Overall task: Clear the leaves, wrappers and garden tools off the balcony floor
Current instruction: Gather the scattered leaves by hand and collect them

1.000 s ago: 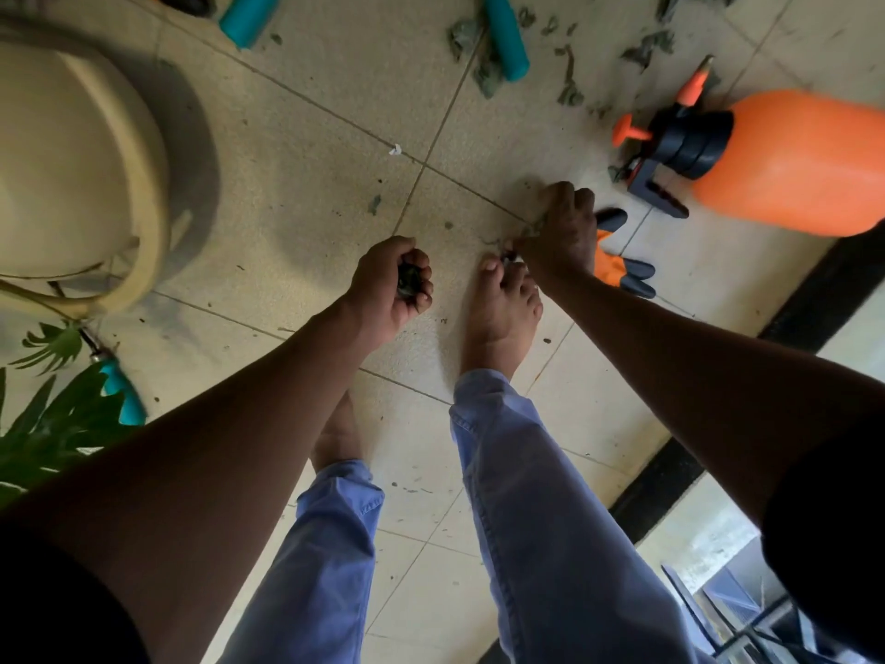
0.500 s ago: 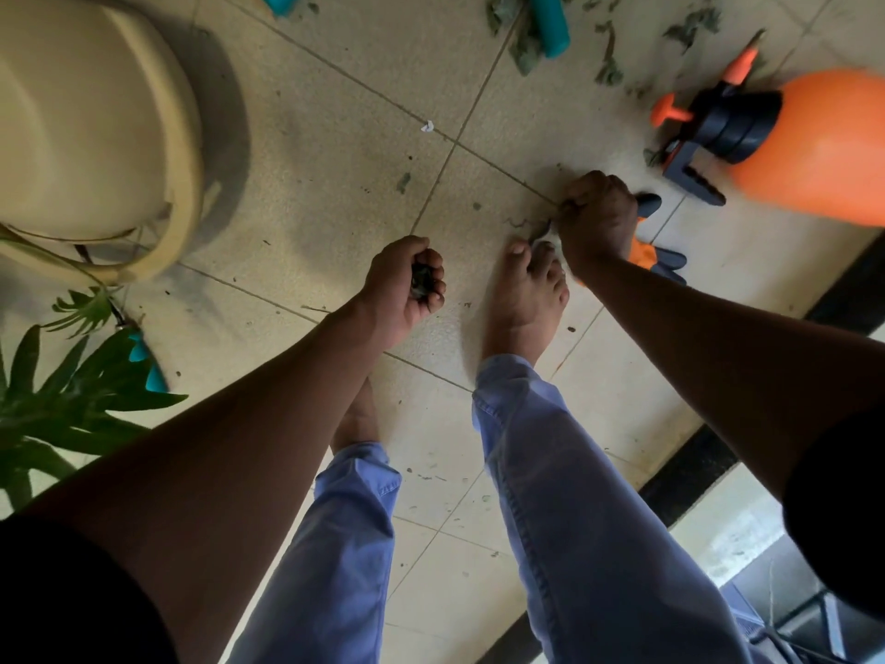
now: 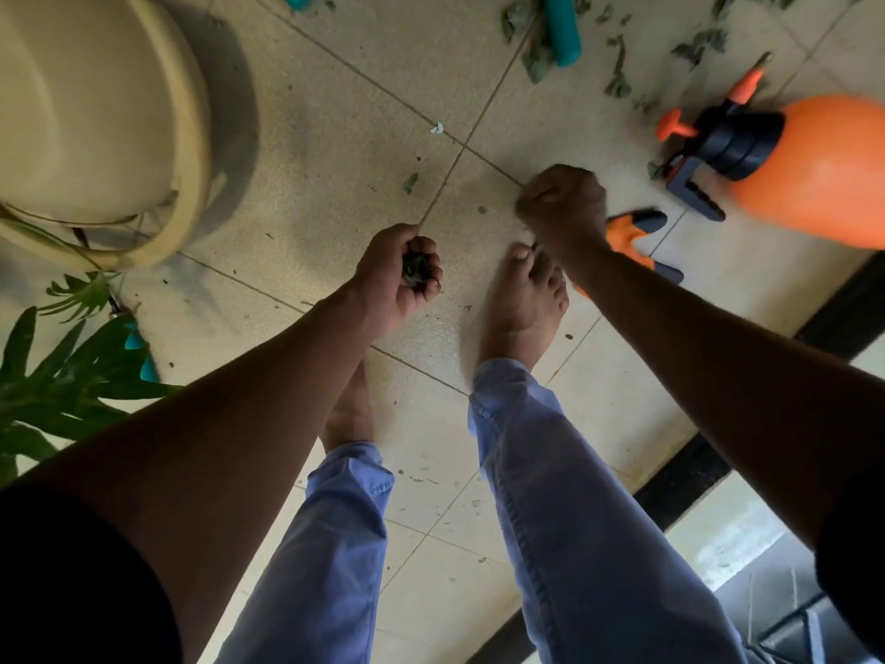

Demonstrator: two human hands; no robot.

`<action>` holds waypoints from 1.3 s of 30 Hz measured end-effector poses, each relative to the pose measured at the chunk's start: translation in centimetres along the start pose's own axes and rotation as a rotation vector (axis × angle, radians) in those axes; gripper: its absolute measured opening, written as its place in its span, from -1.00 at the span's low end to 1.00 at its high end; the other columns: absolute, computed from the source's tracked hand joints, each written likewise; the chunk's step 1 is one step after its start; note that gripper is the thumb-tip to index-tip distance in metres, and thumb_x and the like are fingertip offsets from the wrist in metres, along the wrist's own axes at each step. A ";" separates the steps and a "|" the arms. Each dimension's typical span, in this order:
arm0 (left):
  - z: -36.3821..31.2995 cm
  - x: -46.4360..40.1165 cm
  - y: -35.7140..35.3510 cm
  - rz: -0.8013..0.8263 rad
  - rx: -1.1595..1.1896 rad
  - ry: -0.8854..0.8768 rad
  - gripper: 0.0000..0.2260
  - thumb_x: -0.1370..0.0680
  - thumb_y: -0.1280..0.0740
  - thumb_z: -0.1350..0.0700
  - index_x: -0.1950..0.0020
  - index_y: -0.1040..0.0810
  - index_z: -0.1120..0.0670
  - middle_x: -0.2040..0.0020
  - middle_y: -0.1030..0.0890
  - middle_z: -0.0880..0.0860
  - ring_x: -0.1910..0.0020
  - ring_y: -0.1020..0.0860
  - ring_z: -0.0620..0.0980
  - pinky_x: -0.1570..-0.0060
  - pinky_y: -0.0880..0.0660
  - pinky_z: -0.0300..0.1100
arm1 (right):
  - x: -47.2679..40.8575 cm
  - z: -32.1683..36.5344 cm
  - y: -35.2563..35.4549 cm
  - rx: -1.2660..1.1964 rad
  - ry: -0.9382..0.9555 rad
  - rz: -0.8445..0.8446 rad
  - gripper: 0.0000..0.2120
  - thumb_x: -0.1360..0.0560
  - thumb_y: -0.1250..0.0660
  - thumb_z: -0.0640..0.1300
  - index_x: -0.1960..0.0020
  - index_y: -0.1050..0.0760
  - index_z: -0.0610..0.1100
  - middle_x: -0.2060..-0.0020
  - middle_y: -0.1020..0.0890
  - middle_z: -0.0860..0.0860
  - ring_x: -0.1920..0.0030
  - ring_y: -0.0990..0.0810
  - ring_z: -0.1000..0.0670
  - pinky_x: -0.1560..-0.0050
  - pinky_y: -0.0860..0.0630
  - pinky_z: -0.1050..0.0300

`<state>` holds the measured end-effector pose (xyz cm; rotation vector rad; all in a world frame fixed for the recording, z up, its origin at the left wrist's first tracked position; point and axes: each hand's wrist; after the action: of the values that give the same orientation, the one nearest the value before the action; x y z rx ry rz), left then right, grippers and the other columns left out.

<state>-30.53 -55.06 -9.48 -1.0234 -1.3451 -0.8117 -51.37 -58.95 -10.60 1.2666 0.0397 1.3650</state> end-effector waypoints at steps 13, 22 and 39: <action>-3.3 0.1 1.9 -0.034 0.129 -0.038 -0.72 -0.67 -0.22 0.08 0.21 -0.52 0.12 0.30 -0.56 0.08 0.37 -0.56 -0.02 0.32 -0.55 -0.21 | 4.1 7.9 -4.0 0.054 0.619 0.088 -0.84 -0.54 -0.32 -0.21 -0.02 -0.67 -0.11 0.06 -0.68 0.01 0.14 -0.63 0.06 0.07 -0.60 0.06; -3.7 -0.6 4.3 -0.059 0.093 -0.023 -0.66 -0.69 -0.18 0.05 0.26 -0.46 0.11 0.35 -0.49 0.06 0.45 -0.47 -0.03 0.38 -0.43 -0.24 | -0.3 7.4 -8.5 0.459 0.677 0.160 -0.75 -0.58 -0.35 -0.15 -0.23 -0.48 -0.17 -0.20 -0.53 -0.15 -0.20 -0.53 -0.12 -0.17 -0.55 0.07; -4.3 1.6 3.0 -0.093 0.071 -0.041 -0.68 -0.69 -0.18 0.08 0.21 -0.51 0.14 0.35 -0.54 0.09 0.41 -0.52 -0.01 0.37 -0.53 -0.24 | 2.5 8.6 -5.8 0.155 0.466 0.154 -0.90 -0.46 -0.37 -0.09 0.11 -0.61 -0.11 0.14 -0.66 0.03 0.15 -0.62 0.05 0.11 -0.61 0.04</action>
<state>-26.00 -57.76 -7.97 -0.9325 -1.4552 -0.8095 -40.98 -60.93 -9.45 1.0690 0.3836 1.7965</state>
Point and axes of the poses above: each hand's wrist, its own x-axis away from the middle knuckle, its own y-axis out of the back of the hand, z = x × y
